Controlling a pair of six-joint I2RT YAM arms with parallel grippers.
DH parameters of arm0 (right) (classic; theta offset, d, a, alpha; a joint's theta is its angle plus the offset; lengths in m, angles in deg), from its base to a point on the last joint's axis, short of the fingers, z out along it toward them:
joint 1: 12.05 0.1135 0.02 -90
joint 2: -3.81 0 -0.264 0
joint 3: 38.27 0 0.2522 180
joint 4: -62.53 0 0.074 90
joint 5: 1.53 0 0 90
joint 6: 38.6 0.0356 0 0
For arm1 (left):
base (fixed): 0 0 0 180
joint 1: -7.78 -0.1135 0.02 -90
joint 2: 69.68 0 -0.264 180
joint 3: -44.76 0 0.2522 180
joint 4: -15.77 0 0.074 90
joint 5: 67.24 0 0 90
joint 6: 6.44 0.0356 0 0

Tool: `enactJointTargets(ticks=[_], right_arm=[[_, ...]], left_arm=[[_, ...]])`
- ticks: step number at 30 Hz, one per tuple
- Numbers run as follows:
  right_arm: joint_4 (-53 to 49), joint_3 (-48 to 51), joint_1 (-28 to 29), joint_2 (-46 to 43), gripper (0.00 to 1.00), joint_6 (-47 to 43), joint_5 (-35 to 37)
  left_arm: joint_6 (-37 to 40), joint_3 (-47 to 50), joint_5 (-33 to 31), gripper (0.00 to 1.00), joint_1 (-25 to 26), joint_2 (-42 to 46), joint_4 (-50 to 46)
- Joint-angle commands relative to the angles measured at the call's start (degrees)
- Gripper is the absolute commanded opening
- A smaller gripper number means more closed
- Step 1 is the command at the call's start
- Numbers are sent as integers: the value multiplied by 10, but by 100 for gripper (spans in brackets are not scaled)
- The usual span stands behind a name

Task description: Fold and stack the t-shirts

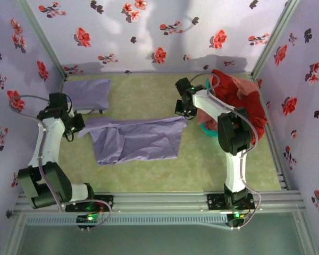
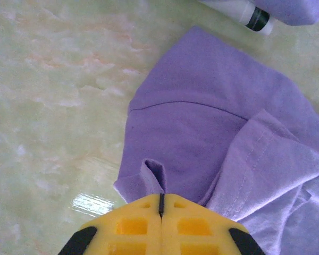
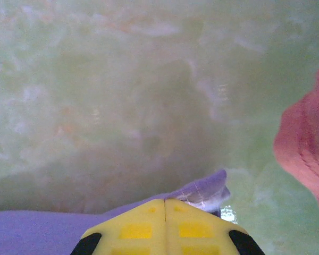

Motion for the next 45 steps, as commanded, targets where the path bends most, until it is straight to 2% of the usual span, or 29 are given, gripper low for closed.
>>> enactJointTargets(ticks=[1,8,12,14,18,23,26,30,36,40,45], right_arm=[[-3,13,0,-60,0,4,18],[7,40,15,-216,0,18,25],[-26,2,57,-305,0,-10,46],[-30,-13,73,-341,0,-14,68],[-41,-33,88,-400,0,-7,128],[-13,-55,108,-461,0,-30,180],[-10,-96,115,-478,0,-45,208],[8,-137,120,-493,0,-65,216],[9,-242,120,-471,0,-121,196],[2,-287,120,-465,0,-123,172],[8,-274,121,-497,0,-107,160]], left_arm=[[-2,-56,40,0,-7,39,-44],[-47,-180,84,0,-7,82,-108],[-83,-286,119,0,4,90,-145],[-112,-320,130,0,9,103,-122],[-174,-339,145,0,9,141,0],[-167,-457,154,0,9,104,-4],[-154,-543,188,0,9,71,-5],[-161,-648,192,0,8,27,-14],[-276,-721,226,0,3,-21,59],[-242,-800,216,0,2,-46,11],[-186,-800,171,0,0,-18,-43]])
